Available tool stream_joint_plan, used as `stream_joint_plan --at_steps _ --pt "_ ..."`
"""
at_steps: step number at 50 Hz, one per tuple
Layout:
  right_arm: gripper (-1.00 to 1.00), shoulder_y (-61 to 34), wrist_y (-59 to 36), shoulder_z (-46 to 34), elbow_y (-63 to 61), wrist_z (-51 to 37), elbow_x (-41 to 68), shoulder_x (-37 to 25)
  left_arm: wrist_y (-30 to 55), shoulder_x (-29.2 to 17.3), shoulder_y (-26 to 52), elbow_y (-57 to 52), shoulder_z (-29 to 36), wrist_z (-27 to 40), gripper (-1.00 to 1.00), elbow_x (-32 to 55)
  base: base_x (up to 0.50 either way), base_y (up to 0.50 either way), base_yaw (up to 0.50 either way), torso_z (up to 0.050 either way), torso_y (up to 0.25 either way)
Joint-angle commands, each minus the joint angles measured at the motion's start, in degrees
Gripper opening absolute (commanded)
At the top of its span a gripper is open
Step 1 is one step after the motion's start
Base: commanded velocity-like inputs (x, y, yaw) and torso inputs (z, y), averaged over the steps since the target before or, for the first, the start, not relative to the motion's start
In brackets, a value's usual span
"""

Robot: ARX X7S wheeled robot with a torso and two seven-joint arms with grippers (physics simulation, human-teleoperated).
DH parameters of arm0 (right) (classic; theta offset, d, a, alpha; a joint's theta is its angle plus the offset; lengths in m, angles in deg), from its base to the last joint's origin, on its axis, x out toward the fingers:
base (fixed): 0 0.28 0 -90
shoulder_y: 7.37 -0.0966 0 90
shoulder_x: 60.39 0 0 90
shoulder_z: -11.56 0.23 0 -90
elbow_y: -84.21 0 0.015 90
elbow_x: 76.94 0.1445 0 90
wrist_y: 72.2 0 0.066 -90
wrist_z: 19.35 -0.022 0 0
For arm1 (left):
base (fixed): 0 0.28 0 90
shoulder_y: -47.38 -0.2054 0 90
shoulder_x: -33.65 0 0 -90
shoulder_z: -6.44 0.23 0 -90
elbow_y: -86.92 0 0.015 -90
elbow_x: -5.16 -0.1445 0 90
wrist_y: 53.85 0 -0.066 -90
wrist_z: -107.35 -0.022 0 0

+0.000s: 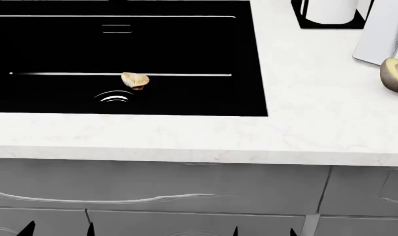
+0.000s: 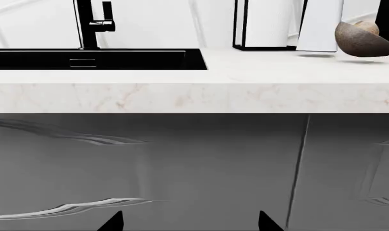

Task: Turn on the sink faucet.

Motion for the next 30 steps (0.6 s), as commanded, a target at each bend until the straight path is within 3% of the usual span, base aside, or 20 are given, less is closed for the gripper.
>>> stream_joint_plan --at_steps 1,16,30 --pt "1.0 0.01 0.06 -1.64 -0.07 -0.95 0.13 -1.04 0.38 -0.87 0.27 0.34 1.57 0.87 1.0 0.6 0.0 0.0 0.0 0.0 0.0" --pt "1.0 -0.35 0.99 -4.31 0.4 -0.8 4.78 -3.18 0.79 -3.38 -0.49 -0.7 4.11 2.82 1.0 3.86 0.0 0.02 0.0 0.0 0.0" --pt "1.0 -0.13 1.52 -5.22 -0.05 -2.4 6.08 -4.26 1.6 -4.19 0.55 -0.15 5.44 4.11 1.0 5.12 0.02 0.49 0.0 0.0 0.0"
